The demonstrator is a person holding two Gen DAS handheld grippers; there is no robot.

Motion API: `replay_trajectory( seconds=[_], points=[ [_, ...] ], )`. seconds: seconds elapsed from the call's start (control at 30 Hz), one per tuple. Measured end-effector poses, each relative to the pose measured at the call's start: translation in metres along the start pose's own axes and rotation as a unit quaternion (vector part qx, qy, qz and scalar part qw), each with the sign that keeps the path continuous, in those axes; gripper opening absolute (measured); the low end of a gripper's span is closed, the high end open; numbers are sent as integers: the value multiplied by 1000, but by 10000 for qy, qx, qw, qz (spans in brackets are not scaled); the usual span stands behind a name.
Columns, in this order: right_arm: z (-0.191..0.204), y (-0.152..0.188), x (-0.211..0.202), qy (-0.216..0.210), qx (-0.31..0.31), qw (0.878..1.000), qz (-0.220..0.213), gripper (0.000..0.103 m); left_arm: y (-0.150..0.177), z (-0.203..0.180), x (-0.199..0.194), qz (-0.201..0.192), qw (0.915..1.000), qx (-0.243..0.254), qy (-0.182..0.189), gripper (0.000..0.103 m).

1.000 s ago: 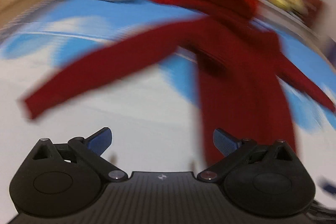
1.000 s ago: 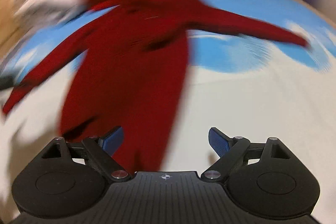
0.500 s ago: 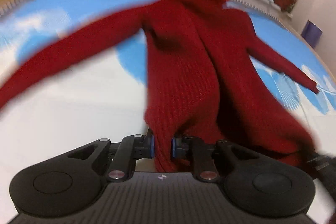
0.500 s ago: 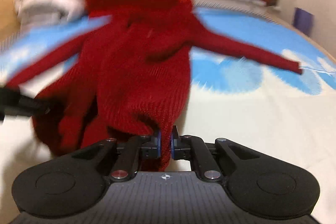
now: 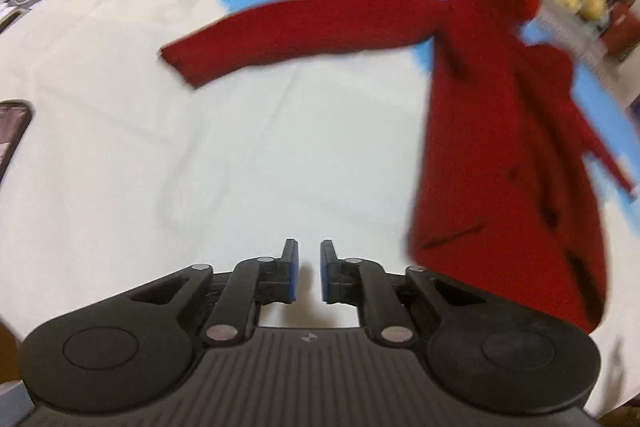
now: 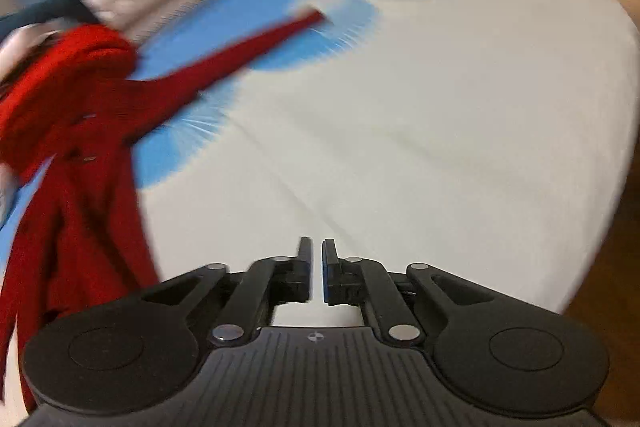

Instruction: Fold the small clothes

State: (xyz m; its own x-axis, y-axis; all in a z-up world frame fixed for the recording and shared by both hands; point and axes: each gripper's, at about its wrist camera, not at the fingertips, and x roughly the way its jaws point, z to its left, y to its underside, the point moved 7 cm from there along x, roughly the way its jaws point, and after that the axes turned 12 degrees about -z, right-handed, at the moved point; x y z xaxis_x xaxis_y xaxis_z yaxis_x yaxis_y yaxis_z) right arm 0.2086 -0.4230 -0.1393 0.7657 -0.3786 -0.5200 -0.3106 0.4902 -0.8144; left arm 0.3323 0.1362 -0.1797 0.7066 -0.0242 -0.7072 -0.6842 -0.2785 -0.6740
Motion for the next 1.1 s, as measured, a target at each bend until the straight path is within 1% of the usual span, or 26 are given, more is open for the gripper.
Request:
replay_trajectory(
  seconds=[0.03, 0.07, 0.1, 0.13, 0.2, 0.27, 0.33, 0.37, 0.4, 0.43, 0.47, 0.57, 0.6, 0.63, 0.7, 0.73, 0.77, 0.83, 0.87, 0.9, 0.93, 0.97, 1.0, 1.03, 1.07, 1.1],
  points=[
    [13, 0, -3, -122, -231, 9995, -157, 35, -7, -6, -1, -162, 9998, 82, 72, 43],
    [29, 0, -6, -343, -467, 9980, -258, 50, -14, -14, -1, -390, 9989, 253, 95, 55],
    [45, 2, -6, -592, -658, 9957, -290, 52, -19, -24, 1, -554, 9976, 406, 78, 76],
    [62, 6, -4, -867, -859, 9921, -282, 53, -20, -30, 1, -643, 9967, 490, 60, 86],
    [99, 14, 9, -1282, -1372, 9818, -276, 56, -16, -48, 7, -666, 9950, 720, 202, 86],
    [134, 23, 14, -1382, -1948, 9704, -362, 61, -11, -71, 23, -586, 9930, 995, 253, 86],
    [163, 31, 12, -1466, -2460, 9571, -446, 64, -1, -87, 25, -686, 9880, 1352, 306, 86],
    [177, 38, 12, -1542, -2720, 9487, -459, 64, 1, -99, 30, -699, 9833, 1636, 381, 85],
    [181, 51, -1, -1606, -2906, 9422, -447, 64, 11, -110, 28, -704, 9796, 1827, 451, 85],
    [192, 58, 2, -1729, -3137, 9328, -394, 63, 16, -119, 31, -712, 9748, 2039, 554, 85],
    [206, 64, -3, -1810, -3282, 9264, -358, 61, 18, -128, 34, -727, 9695, 2249, 651, 85],
    [222, 81, 2, -2050, -3797, 9020, -149, 60, 21, -142, 43, -762, 9586, 2602, 873, 85],
    [223, 88, 5, -2075, -4009, 8923, -117, 60, 18, -144, 46, -794, 9571, 2636, 908, 85],
    [228, 96, 5, -2063, -4206, 8833, -150, 59, 15, -143, 49, -801, 9581, 2597, 901, 85],
    [230, 103, 13, -1882, -4670, 8634, -324, 57, 10, -137, 54, -714, 9646, 2380, 886, 85],
    [231, 107, 18, -1765, -4807, 8581, -379, 56, 7, -132, 56, -644, 9691, 2219, 865, 85],
    [229, 109, 20, -1666, -4881, 8559, -367, 54, 5, -128, 56, -602, 9729, 2078, 818, 85],
    [228, 111, 29, -1540, -4919, 8565, -259, 51, -1, -122, 56, -582, 9783, 1870, 671, 85],
    [229, 116, 29, -1480, -4972, 8544, -291, 50, -4, -120, 57, -587, 9802, 1795, 597, 85],
    [232, 118, 34, -1380, -5109, 8477, -368, 49, -6, -117, 59, -598, 9817, 1732, 519, 85],
    [232, 120, 41, -1217, -5309, 8376, -414, 49, -9, -115, 54, -599, 9826, 1692, 472, 85],
    [231, 122, 47, -1049, -5449, 8308, -423, 45, -10, -113, 54, -606, 9835, 1651, 421, 85],
    [231, 121, 53, -980, -5417, 8339, -402, 35, -12, -111, 53, -641, 9842, 1611, 357, 85],
    [229, 117, 56, -993, -5233, 8459, -275, 0, -13, -109, 51, -697, 9843, 1593, 293, 85],
    [227, 107, 60, -996, -4938, 8636, -196, 0, -14, -109, 50, -766, 9836, 1619, 233, 85],
    [223, 86, 61, -904, -4466, 8897, -266, 0, -14, -109, 49, -811, 9827, 1653, 200, 85]
  ],
)
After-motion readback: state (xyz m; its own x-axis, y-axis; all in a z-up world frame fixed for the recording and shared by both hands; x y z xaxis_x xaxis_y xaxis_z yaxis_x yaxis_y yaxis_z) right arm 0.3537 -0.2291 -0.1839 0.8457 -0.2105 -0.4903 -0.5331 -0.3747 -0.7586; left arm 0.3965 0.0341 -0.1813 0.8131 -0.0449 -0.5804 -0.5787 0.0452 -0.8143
